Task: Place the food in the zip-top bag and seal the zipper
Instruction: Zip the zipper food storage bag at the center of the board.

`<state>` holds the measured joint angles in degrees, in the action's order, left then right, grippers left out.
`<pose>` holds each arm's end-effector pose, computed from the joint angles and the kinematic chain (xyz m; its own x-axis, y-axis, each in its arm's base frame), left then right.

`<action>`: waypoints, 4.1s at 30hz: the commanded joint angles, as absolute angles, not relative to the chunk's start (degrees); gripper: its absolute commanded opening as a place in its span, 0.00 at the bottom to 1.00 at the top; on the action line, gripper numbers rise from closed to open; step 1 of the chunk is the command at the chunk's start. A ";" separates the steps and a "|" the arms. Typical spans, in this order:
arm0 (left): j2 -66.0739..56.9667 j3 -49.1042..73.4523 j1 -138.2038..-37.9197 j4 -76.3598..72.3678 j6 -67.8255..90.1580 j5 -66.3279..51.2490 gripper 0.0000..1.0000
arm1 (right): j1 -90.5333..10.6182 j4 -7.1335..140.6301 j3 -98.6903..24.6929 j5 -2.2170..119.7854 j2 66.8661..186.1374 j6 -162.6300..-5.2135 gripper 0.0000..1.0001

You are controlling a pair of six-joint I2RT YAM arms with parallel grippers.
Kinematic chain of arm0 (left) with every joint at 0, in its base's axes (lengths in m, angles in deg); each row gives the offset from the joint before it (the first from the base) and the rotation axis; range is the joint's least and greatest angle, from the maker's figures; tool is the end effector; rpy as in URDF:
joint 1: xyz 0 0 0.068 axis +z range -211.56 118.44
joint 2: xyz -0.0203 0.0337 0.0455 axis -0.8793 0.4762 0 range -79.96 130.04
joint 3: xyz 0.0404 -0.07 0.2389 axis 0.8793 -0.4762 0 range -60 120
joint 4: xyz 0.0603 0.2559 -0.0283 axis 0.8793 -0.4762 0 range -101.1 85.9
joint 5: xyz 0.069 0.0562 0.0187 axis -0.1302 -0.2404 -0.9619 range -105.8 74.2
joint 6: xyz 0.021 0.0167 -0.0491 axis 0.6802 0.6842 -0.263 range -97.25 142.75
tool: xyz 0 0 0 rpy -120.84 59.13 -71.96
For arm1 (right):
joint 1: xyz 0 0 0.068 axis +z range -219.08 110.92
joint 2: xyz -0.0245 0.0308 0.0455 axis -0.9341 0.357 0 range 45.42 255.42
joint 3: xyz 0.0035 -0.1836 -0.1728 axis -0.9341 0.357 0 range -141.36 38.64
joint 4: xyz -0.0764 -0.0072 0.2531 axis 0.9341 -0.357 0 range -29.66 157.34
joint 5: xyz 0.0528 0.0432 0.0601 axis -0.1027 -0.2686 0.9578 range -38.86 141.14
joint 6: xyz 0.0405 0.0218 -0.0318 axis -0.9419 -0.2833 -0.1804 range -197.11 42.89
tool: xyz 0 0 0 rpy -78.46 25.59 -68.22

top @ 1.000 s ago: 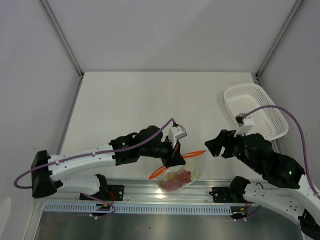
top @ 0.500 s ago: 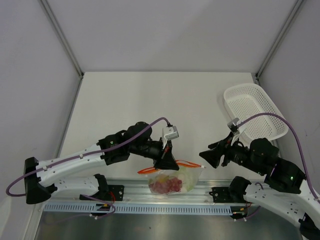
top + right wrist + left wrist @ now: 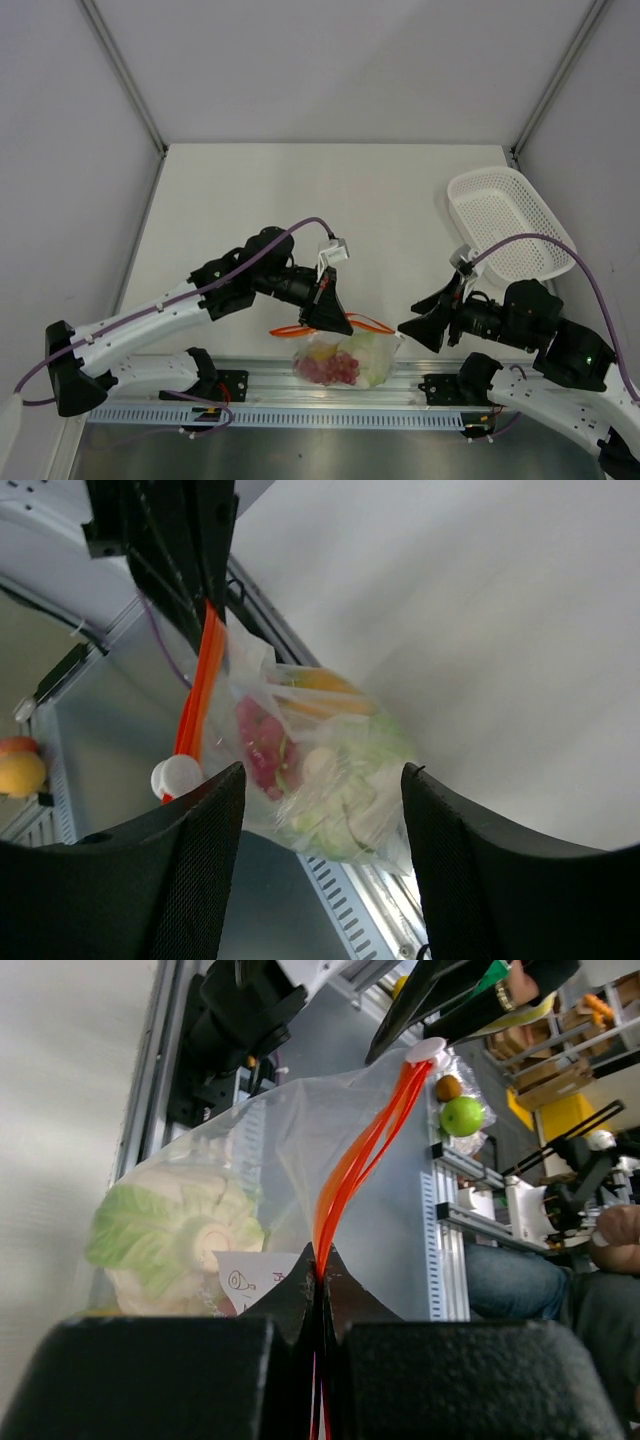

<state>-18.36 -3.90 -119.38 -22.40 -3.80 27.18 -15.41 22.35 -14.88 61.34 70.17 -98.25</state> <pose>0.1113 -0.2264 0.3216 -0.6175 0.3673 -0.6955 0.7550 0.0291 -0.6550 0.0514 0.0813 0.3559 -0.4767 -0.0492 -0.8777 -0.7738 0.4973 0.3924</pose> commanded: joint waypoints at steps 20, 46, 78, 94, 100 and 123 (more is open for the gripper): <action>-20.46 -2.34 -112.01 -7.36 -15.40 48.09 0.01 | -15.30 32.19 -18.76 77.85 70.73 -87.83 0.50; -17.91 -3.57 -109.73 4.33 -25.68 50.21 0.00 | -15.21 42.64 -14.19 85.07 70.73 -90.73 0.55; -13.95 -1.46 -109.55 6.44 -28.23 49.85 0.01 | -15.12 49.83 -10.07 86.29 72.83 -91.08 0.58; -16.50 -6.37 -109.64 4.26 -24.64 48.72 0.01 | -13.19 54.78 -6.37 77.26 71.79 -92.84 0.00; -19.31 -11.20 -109.90 -6.11 -14.02 44.32 0.07 | -13.19 52.84 -5.31 78.21 74.15 -93.98 0.00; -21.60 -8.84 -125.45 -11.48 14.12 12.95 0.99 | -13.01 43.62 -11.99 79.97 89.80 -105.67 0.00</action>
